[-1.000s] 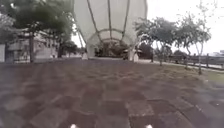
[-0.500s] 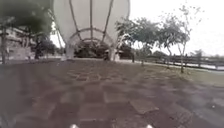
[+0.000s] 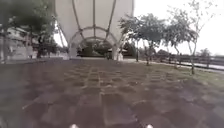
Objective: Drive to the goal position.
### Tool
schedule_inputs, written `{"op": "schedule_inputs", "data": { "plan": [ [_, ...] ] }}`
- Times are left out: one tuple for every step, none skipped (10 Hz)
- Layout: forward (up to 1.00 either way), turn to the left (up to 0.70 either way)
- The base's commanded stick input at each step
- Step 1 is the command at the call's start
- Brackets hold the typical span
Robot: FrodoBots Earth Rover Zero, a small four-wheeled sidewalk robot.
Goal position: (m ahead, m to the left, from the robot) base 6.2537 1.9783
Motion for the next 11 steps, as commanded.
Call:
{"op": "schedule_inputs", "data": {
  "plan": [
    [0.98,0.0],
    [0.98,0.0],
    [0.98,0.0],
    [0.98,0.0],
    [0.98,0.0],
    [0.98,0.0],
    [0.98,0.0],
    [0.98,0.0],
    [0.98,0.0],
    [0.98,0.0],
    [0.98,0.0]
  ]
}}
